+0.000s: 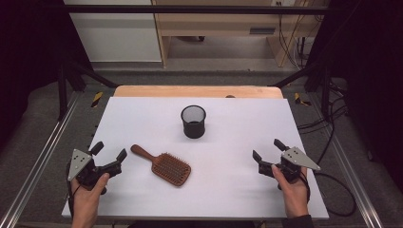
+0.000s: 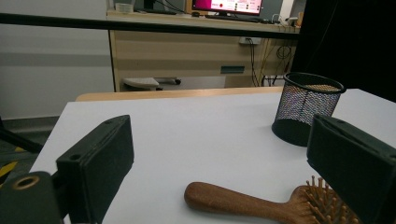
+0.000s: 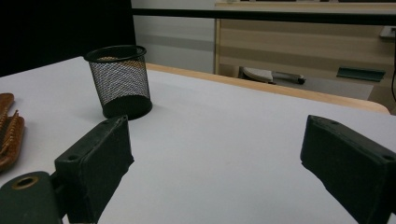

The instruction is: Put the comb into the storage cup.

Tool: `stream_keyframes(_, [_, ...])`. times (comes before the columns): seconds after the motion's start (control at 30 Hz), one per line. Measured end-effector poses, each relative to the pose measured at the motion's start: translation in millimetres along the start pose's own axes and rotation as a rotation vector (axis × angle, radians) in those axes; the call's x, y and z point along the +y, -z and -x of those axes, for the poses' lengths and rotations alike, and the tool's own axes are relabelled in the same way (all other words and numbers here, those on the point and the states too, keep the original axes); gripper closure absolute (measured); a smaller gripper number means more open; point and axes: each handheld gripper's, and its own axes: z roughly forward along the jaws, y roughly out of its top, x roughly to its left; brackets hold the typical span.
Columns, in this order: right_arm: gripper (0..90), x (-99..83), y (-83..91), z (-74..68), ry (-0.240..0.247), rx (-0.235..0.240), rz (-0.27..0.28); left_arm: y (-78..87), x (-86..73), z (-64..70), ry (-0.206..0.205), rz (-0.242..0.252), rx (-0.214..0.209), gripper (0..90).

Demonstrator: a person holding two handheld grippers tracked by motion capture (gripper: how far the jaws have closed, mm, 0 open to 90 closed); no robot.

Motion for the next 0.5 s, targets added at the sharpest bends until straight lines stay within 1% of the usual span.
stream_keyframes(0.17, [8.7,-0.7,-1.2,-0.1,-0.004,-0.001,-0.01,-0.5,-0.1,0.8,-0.002,-0.011,-0.003,10.5])
stream_keyframes(0.27, [8.7,-0.7,-1.3,-0.1,-0.006,-0.002,-0.012,-1.2,-0.6,1.8,-0.005,-0.023,-0.008,15.1])
stream_keyframes(0.3, [8.7,-0.7,-1.3,-0.1,-0.006,-0.004,-0.012,-1.4,-0.8,2.2,-0.006,-0.027,-0.009,15.1])
stream_keyframes(0.33, [8.7,-0.9,-1.4,-0.1,-0.006,-0.006,-0.014,-1.6,-1.1,2.3,-0.005,-0.032,-0.011,19.9])
stream_keyframes(0.4, [8.7,-1.0,-1.5,0.0,-0.007,-0.009,-0.017,-1.9,-1.6,2.3,-0.001,-0.05,-0.016,24.1])
stream_keyframes(0.43, [8.7,-1.2,-1.7,0.1,-0.006,-0.009,-0.018,-1.9,-1.6,2.3,-0.001,-0.05,-0.016,27.1])
stream_keyframes(0.47, [8.7,-1.3,-1.8,0.0,-0.007,-0.01,-0.02,-2.0,-1.8,2.4,0.002,-0.071,-0.014,30.6])
stream_keyframes(0.5, [8.7,-1.4,-2.0,0.0,-0.006,-0.01,-0.021,-2.0,-1.8,2.4,0.002,-0.071,-0.014,34.1])
